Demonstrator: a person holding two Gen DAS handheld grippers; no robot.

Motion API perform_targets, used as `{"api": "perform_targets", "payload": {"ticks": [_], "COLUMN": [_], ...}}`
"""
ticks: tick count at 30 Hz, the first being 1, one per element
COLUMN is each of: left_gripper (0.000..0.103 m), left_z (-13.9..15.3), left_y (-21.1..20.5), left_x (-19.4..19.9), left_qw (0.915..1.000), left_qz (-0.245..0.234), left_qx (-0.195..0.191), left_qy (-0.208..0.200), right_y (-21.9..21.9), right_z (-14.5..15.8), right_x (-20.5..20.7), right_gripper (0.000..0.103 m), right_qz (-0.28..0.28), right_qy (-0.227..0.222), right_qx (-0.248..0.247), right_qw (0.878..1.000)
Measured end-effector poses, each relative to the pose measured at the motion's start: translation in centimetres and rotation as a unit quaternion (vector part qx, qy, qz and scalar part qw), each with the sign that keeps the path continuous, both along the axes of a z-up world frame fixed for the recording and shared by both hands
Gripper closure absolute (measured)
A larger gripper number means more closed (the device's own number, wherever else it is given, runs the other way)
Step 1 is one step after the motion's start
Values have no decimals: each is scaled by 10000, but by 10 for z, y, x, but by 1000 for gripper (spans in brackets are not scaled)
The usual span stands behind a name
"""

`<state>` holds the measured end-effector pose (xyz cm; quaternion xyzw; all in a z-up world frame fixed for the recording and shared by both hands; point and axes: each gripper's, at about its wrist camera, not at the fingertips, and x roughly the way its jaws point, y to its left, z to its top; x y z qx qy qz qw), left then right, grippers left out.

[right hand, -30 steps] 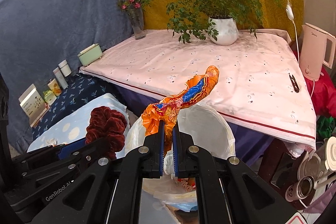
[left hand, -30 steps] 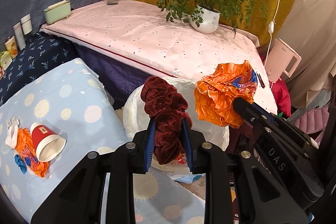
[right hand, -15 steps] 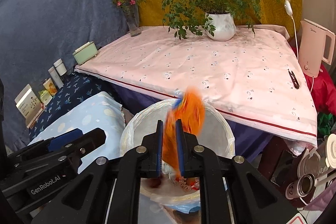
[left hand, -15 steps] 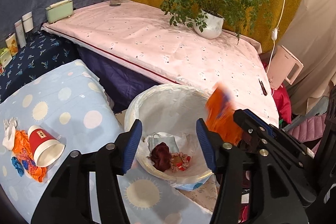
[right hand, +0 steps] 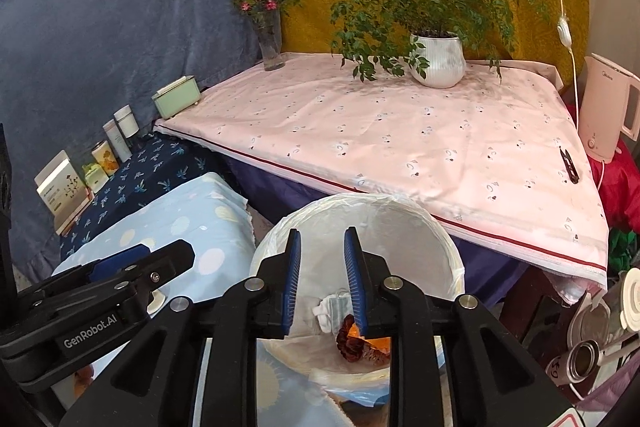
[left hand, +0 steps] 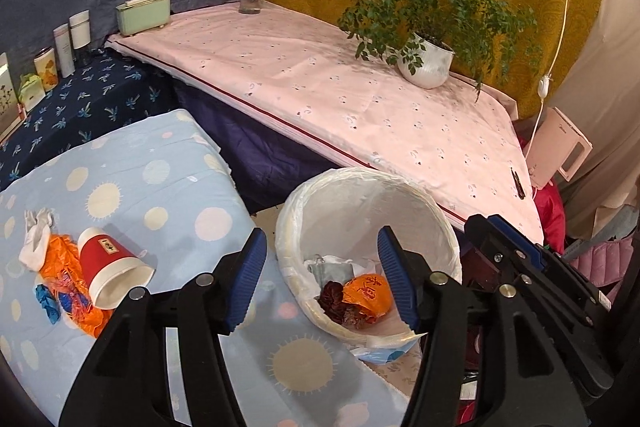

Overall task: Collect trash
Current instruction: 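Move both tools back over the white glove and red paper cup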

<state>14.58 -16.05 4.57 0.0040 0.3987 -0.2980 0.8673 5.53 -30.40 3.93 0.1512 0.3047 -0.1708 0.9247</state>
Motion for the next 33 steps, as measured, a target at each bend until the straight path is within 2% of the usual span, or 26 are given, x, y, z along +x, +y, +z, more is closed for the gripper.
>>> {"api": "perform_targets", "payload": {"ticks": [12, 17, 20, 24, 28, 33], "left_gripper": [48, 39, 39, 38, 34, 34], "left_z": [-1, -2, -4, -8, -13, -25], "left_y": [46, 73, 90, 118, 145, 182], "left_x": [8, 11, 14, 20, 27, 36], "left_qw": [9989, 9972, 9958, 9930, 9890, 9827], "left_qz": [452, 748, 910, 1177, 1476, 1842], "left_qx": [-62, -65, -70, -62, -34, 27], "left_qy": [69, 39, 47, 58, 94, 170], "right_y": [43, 67, 81, 103, 127, 158], "right_z": [12, 13, 13, 9, 3, -10], "right_x": [10, 17, 23, 31, 39, 49], "right_gripper": [74, 74, 73, 69, 69, 69], "right_qz": [419, 641, 775, 990, 1221, 1534], "right_qy": [-67, -65, -48, -18, 42, 193], "right_qx": [-99, -104, -101, -88, -62, -13], "right_qw": [9990, 9979, 9969, 9951, 9925, 9880]}}
